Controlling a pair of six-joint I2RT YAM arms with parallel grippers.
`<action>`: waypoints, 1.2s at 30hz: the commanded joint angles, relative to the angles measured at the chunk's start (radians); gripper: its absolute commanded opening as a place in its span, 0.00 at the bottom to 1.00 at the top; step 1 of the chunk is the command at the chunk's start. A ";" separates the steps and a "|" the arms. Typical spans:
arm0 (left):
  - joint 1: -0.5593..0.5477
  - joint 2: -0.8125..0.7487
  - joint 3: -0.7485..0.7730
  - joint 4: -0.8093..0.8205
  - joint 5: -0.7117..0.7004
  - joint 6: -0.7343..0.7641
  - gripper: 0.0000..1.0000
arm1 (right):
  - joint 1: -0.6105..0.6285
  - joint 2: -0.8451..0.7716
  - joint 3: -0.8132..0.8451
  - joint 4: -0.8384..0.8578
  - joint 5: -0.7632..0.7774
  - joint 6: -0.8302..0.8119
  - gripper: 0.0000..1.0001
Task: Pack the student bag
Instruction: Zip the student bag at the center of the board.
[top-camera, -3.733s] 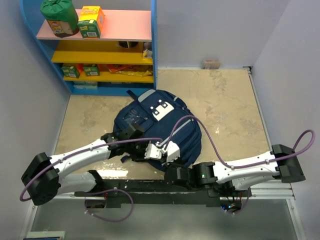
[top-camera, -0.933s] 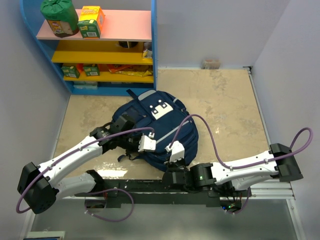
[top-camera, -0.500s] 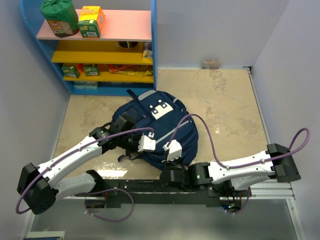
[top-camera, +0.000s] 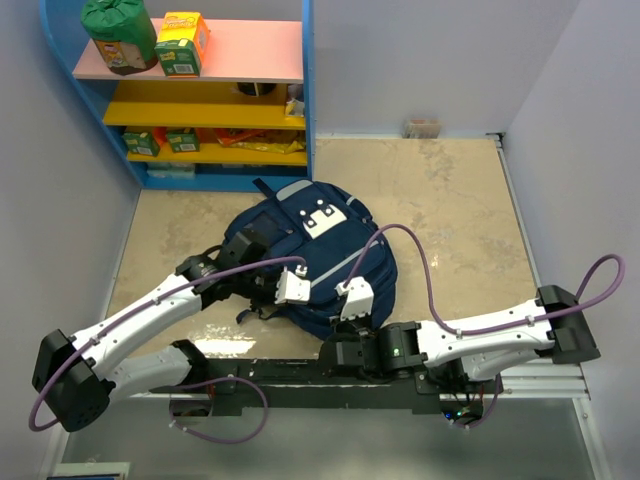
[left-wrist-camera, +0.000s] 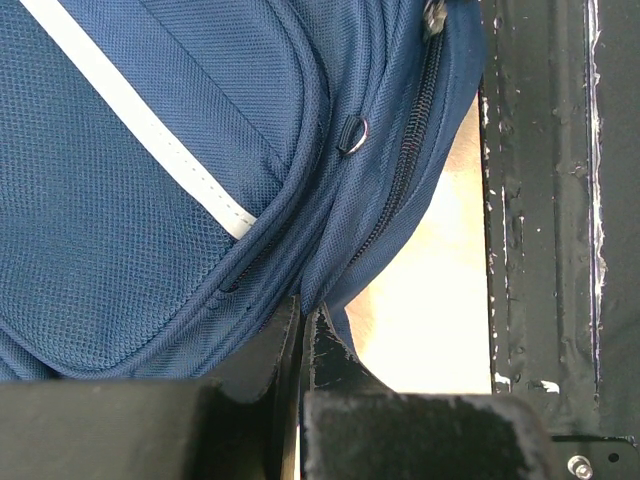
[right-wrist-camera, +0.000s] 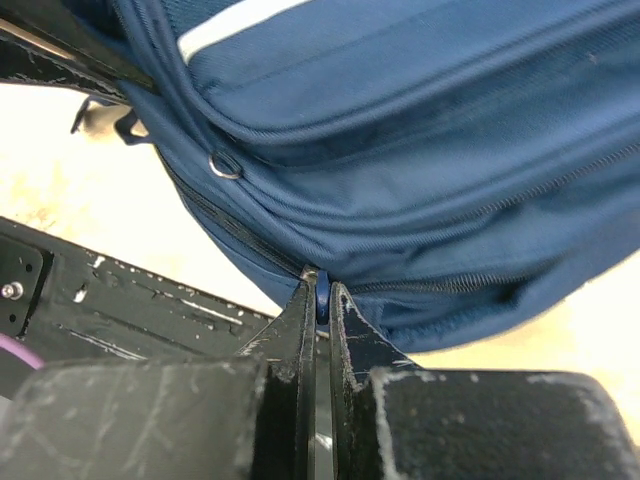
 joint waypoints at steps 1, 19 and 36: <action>0.025 -0.039 0.048 0.041 -0.039 0.013 0.00 | 0.030 0.024 0.063 -0.269 0.065 0.189 0.00; 0.252 -0.125 0.060 -0.132 -0.057 0.166 0.00 | 0.030 -0.051 0.099 -0.507 0.154 0.384 0.00; 0.255 -0.119 0.320 -0.307 0.396 0.125 0.80 | 0.010 -0.060 0.019 -0.140 0.232 0.152 0.00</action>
